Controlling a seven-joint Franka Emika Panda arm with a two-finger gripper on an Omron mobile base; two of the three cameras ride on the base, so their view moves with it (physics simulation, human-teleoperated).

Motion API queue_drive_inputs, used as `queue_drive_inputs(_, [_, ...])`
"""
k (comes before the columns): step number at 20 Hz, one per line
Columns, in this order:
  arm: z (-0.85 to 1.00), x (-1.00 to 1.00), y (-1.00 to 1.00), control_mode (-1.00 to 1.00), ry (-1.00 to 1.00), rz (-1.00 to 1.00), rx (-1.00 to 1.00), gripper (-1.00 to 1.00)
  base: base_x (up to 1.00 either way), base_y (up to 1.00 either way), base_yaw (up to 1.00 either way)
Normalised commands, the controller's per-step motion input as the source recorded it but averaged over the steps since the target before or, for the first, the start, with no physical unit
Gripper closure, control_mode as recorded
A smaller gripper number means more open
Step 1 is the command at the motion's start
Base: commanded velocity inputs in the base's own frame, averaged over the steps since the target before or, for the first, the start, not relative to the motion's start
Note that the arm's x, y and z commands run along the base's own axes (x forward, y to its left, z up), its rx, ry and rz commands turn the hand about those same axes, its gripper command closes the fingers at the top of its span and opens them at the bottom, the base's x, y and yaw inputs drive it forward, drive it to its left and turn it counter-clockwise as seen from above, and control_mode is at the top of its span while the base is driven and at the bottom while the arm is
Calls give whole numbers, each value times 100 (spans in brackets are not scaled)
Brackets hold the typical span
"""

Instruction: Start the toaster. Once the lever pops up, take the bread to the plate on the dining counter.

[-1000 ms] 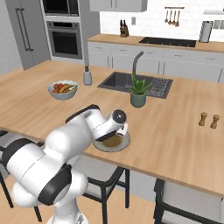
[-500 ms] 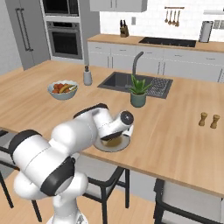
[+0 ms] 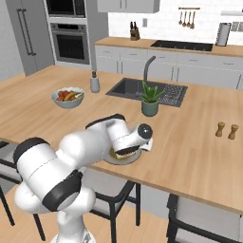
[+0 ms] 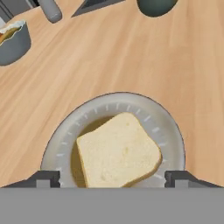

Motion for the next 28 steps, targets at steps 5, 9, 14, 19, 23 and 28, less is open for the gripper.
queue_drive_inputs(5, [8,1,-57,-100,-2,4,-10,-100,0,0,0])
queue_drive_inputs(9, [73,-54,26,-100,-19,2,-25,-100,0,0,0])
queue_drive_inputs(14, [61,-99,70,-100,-15,-13,-31,-100,0,0,0])
queue_drive_inputs(19, [35,-94,73,-100,6,-17,-28,-100,0,0,0])
queue_drive_inputs(23, [14,-100,28,-100,-6,-14,-5,-100,0,0,0])
queue_drive_inputs(28, [15,-100,37,-100,-10,-15,-5,-100,0,0,0])
